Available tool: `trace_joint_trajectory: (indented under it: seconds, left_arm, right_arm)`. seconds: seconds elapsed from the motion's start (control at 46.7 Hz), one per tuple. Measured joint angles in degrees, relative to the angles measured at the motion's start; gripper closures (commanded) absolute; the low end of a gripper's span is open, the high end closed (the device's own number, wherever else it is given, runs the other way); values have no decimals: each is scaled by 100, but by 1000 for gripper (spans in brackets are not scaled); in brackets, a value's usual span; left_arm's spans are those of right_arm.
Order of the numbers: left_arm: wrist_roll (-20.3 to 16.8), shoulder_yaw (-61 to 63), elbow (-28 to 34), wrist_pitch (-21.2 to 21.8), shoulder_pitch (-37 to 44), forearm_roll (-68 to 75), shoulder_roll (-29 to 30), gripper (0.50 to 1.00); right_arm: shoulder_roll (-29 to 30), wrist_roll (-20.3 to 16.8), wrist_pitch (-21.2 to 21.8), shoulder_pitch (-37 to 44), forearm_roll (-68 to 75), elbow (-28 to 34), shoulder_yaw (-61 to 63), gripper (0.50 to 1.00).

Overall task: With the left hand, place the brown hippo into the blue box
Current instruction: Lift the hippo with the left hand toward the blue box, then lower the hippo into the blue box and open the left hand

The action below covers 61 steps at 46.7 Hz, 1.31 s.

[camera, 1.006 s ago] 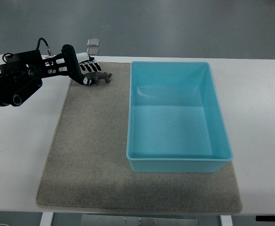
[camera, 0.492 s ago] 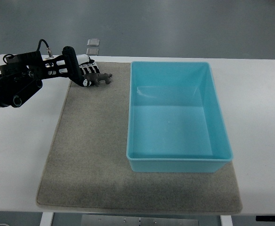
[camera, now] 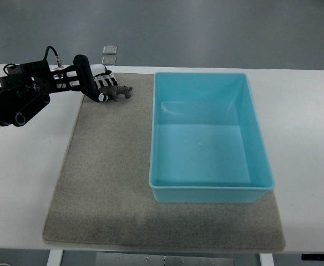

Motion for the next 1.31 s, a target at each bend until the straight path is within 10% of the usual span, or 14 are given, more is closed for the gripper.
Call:
trace_joint_trajectory:
  seconds: [0.492,1.306]
  left_arm:
    - [5,-45,-146,-59,-126,-130,229,1000]
    - [30,-1075,-3676,-1370,-685,-18,1385,1000]
  right_arm:
    - [0,1,0,0,0,0,0,564]
    - [0,0,0,-1,0,0,0,564]
